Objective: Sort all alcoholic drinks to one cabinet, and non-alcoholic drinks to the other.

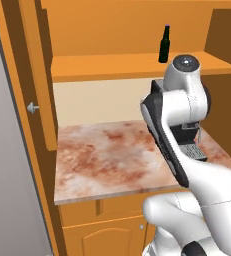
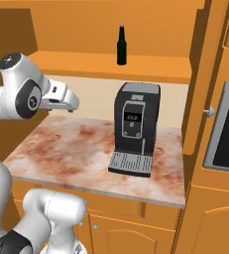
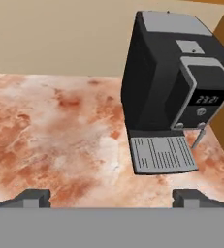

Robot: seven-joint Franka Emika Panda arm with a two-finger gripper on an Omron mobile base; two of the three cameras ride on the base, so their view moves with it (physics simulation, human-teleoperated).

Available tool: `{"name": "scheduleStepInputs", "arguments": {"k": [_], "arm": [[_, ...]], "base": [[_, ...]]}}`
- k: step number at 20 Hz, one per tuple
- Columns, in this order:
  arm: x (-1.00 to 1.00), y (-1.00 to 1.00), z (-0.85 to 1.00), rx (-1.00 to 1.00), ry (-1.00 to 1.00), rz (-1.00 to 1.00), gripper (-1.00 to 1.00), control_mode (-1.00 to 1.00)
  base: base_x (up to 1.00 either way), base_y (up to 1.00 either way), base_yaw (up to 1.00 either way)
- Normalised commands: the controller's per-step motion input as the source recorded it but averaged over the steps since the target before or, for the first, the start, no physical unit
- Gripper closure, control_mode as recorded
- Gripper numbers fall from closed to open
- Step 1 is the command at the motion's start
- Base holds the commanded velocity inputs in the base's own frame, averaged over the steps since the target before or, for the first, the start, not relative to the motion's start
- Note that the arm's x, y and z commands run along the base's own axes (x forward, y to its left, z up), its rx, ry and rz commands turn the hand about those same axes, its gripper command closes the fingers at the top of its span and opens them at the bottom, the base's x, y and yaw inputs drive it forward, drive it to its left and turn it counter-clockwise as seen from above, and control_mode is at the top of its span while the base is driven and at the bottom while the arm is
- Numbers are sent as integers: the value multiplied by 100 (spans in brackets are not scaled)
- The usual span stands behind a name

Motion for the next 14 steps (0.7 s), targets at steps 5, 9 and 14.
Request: {"name": "scheduleStepInputs", "arguments": {"k": [5, 9, 14], "arm": [[-56, -13, -73, 0, 21, 1, -100, -100], [-52, -21, -63, 0, 17, 3, -100, -100], [-10, -1, -11, 0, 3, 0, -100, 100]], "base": [[0, 0, 0], [0, 0, 0], [-62, -3, 0]]}}
